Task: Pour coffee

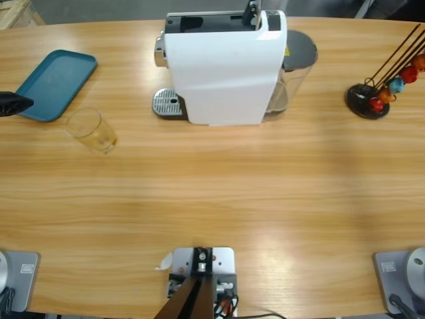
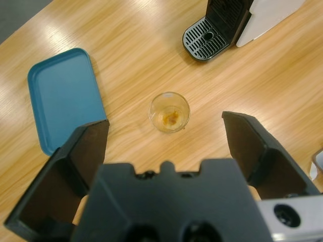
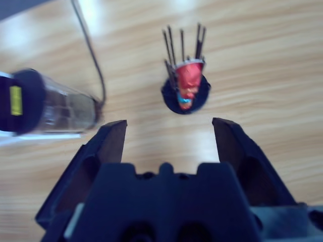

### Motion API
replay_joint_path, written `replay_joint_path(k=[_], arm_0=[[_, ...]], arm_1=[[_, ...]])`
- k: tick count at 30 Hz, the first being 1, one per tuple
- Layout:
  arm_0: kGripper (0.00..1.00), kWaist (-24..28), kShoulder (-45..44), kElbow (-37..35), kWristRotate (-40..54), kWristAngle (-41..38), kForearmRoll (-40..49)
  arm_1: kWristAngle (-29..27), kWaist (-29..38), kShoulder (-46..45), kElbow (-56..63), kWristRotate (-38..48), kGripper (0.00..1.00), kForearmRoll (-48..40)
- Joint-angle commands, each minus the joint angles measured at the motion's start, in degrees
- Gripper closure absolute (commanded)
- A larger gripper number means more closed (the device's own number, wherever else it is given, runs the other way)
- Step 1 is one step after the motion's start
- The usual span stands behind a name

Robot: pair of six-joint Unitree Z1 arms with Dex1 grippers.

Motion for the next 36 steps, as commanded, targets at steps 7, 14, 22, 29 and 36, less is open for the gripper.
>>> replay_joint_path(k=[7,14,22,29,36], arm_0=[[0.023,-0.6,-0.5,2.1,-0.2,0.0,0.8],[0.023,-0.6,-0.3,2.2,-0.3,0.0,0.7],[0.023,-0.6,0.1,2.2,-0.3,0.0,0.7],[0.027,-0.6,0.1,2.2,-0.3,0.1,0.8],[0.027,-0.6,0.3,2.2,-0.3,0.1,0.7]], arm_1=[[-3.2,-0.6,3.8,4.1,-4.7,0.248,-4.4],[-2.7,-0.1,5.1,4.3,-5.6,0.249,-5.7],[-2.9,0.1,6.9,4.1,-6.2,0.248,-6.0],[-3.1,0.1,8.2,2.9,-6.7,0.249,-6.0],[-3.8,0.1,10.0,0.8,-7.1,0.248,-6.2]])
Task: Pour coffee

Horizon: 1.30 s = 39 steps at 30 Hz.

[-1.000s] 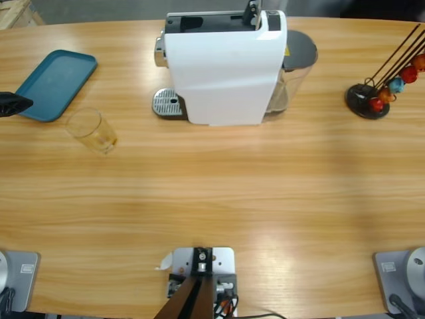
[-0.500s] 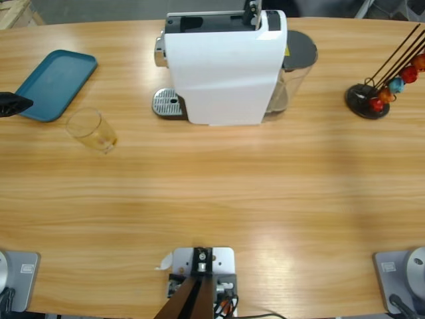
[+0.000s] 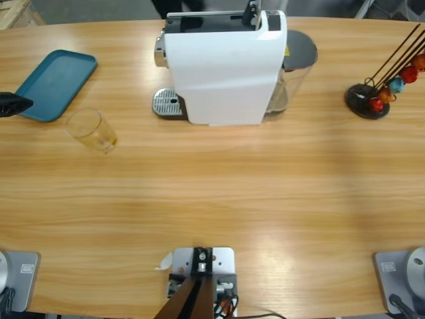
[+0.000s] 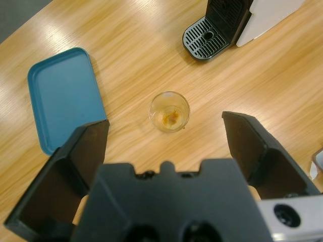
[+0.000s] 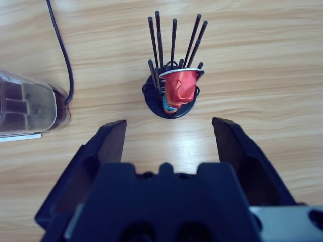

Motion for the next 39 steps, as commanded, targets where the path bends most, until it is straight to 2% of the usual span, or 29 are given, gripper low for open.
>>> replay_joint_path(k=[1,26,29,33,35,39], arm_0=[[0.027,-0.6,0.3,2.1,-0.3,0.1,0.7],[0.027,-0.6,-0.2,2.1,-0.2,0.3,0.8],[0.027,-0.6,-0.2,2.1,-0.2,0.3,0.8],[0.027,-0.6,-0.2,2.2,-0.2,0.3,0.8],[0.027,-0.6,-0.2,2.2,-0.2,0.3,0.8],[0.027,-0.6,-0.2,2.2,-0.2,0.3,0.8]], arm_1=[[-1.3,0.1,4.0,-1.7,-0.8,0.250,-1.0],[-3.1,0.1,6.6,-1.7,-0.8,0.252,-1.6],[-3.3,0.1,6.6,-1.6,-0.8,0.372,-1.6],[-3.8,0.1,6.6,-1.7,-0.8,0.382,-1.6],[-3.9,0.1,6.6,-1.7,-1.0,0.455,-1.6],[-3.7,0.1,6.8,-1.7,-1.2,0.455,-1.5]])
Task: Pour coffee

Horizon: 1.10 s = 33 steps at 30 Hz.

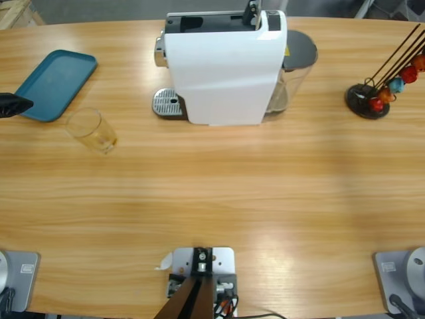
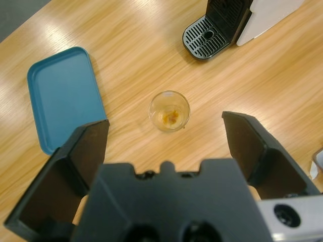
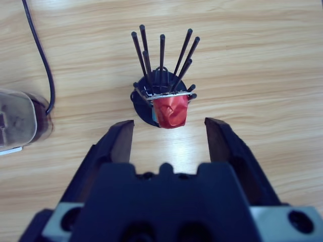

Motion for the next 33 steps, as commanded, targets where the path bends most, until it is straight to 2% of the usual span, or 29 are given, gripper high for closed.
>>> replay_joint_path(k=[1,3,18,19,20,23,25,27,28,32,33], arm_0=[[0.027,-0.6,-0.3,2.1,-0.2,0.3,0.8],[0.027,-0.6,-0.3,2.1,-0.2,0.3,0.8],[0.027,-0.6,-0.3,2.1,-0.2,0.3,0.8],[0.027,-0.6,-0.3,2.1,-0.2,0.3,0.8],[0.027,-0.6,-0.3,2.1,-0.2,0.4,0.8],[0.027,-0.6,-0.3,2.1,-0.2,0.4,0.8],[0.027,-0.6,-0.3,2.1,-0.2,0.3,0.8],[0.027,-0.6,-0.4,2.1,-0.2,0.3,0.8],[0.027,-0.6,-0.4,2.1,-0.2,0.3,0.8],[0.027,-0.6,-0.5,2.1,-0.2,0.3,0.8],[0.027,-0.6,-0.6,2.1,-0.2,0.3,0.8]], arm_1=[[-0.7,0.1,2.0,-0.3,-1.0,0.459,-0.5],[-0.4,0.1,2.0,-0.3,-1.1,0.497,-0.5],[-0.6,0.1,2.8,-0.4,-1.1,0.501,-0.6],[-0.6,0.1,2.8,-0.3,-1.1,0.517,-0.6],[-0.7,0.1,2.8,-0.3,-1.1,0.609,-0.6],[-0.8,0.1,2.7,-0.3,-1.2,0.677,-0.6],[-1.1,0.1,2.7,-0.3,-1.3,0.783,-0.6],[-1.4,0.1,2.6,-0.2,-1.3,0.815,-0.6],[-1.7,0.1,2.5,-0.1,-1.3,0.898,-0.6],[-1.9,0.1,2.3,0.0,-1.3,0.902,-0.6],[-2.0,0.1,2.3,0.0,-1.3,0.939,-0.6]])
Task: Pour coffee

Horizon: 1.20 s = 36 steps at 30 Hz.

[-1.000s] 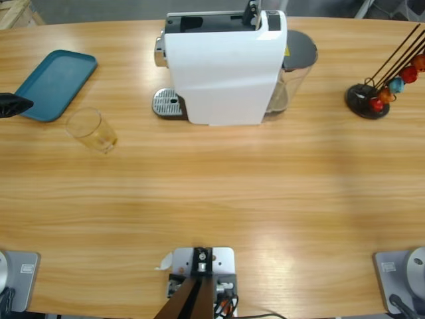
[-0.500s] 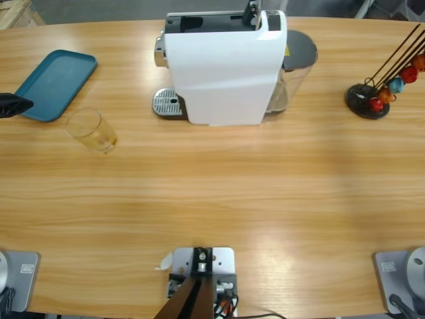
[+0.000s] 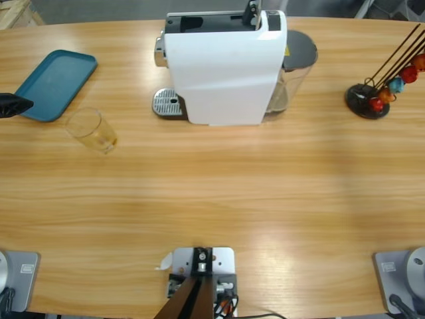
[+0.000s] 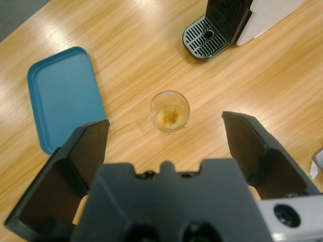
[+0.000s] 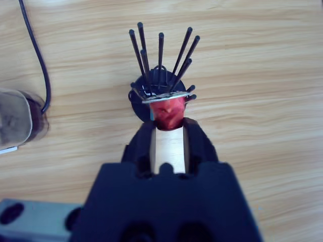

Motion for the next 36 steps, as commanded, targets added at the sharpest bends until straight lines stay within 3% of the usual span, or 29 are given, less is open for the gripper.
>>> replay_joint_path(k=[1,15,32,36], arm_0=[[0.027,-0.6,-0.6,2.1,-0.2,0.3,0.8],[0.027,-0.6,-0.8,2.2,-0.2,0.3,0.8],[0.027,-0.6,-1.2,2.3,-0.2,0.2,0.8],[0.027,-0.6,-1.2,2.3,-0.2,0.1,0.8]], arm_1=[[-1.6,0.1,1.5,0.2,-0.7,0.992,-0.6],[-1.7,0.1,-1.5,0.4,-0.9,0.994,0.4],[-2.0,0.1,-4.2,-7.7,-0.9,0.994,6.4],[-2.0,5.1,-4.4,-16.0,-2.3,0.989,12.7]])
